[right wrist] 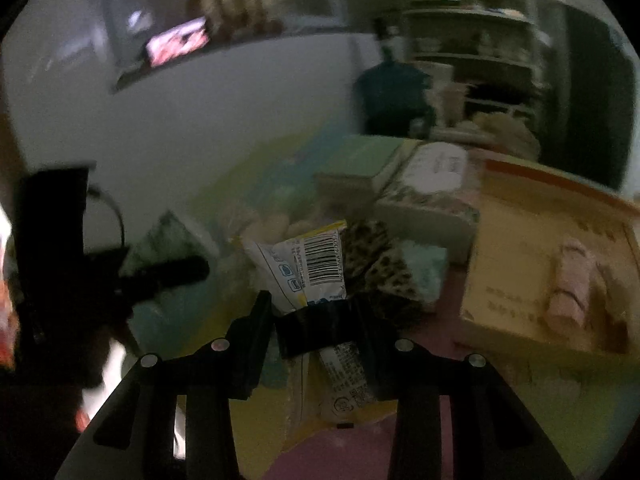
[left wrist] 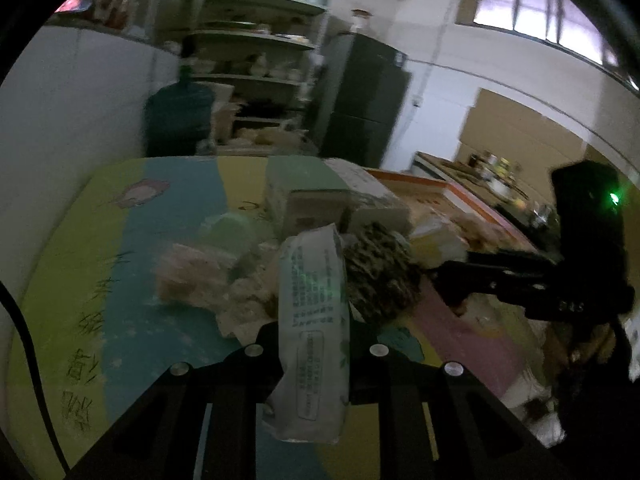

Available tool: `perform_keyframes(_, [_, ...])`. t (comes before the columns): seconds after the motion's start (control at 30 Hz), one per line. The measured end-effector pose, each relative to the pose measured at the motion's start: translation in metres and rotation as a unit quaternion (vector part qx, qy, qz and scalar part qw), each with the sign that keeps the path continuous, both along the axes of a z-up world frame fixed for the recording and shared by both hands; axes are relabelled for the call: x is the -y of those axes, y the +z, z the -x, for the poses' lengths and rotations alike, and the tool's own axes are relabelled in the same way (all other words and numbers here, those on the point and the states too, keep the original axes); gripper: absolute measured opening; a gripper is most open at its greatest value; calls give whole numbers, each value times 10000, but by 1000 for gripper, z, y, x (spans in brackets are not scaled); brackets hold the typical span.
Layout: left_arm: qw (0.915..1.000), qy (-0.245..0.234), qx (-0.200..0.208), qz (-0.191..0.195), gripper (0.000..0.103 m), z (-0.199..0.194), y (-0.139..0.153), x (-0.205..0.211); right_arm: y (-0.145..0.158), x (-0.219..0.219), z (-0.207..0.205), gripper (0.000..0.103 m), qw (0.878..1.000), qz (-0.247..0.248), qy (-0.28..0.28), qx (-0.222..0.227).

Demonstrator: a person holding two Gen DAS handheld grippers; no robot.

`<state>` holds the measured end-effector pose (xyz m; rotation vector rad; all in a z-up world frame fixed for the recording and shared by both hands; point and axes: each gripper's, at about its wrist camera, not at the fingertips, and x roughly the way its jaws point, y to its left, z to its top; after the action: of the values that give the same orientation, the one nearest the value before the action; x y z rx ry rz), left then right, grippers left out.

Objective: Organize soft objects
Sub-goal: 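Carry the tissue pack and snack bag toward the cardboard tray with both grippers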

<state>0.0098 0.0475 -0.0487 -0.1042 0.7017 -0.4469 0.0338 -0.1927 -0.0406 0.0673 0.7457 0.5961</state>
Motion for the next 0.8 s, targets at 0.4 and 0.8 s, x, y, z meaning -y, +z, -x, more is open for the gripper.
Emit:
perform_keyframes(0.4, [9968, 751, 125, -233, 19, -11, 9, 12, 6, 19, 2, 41, 9982, -251, -530, 80])
perform_keyframes(0.8, [9970, 690, 351, -57, 19, -24, 35, 52, 23, 42, 2, 41, 9963, -344, -648, 446])
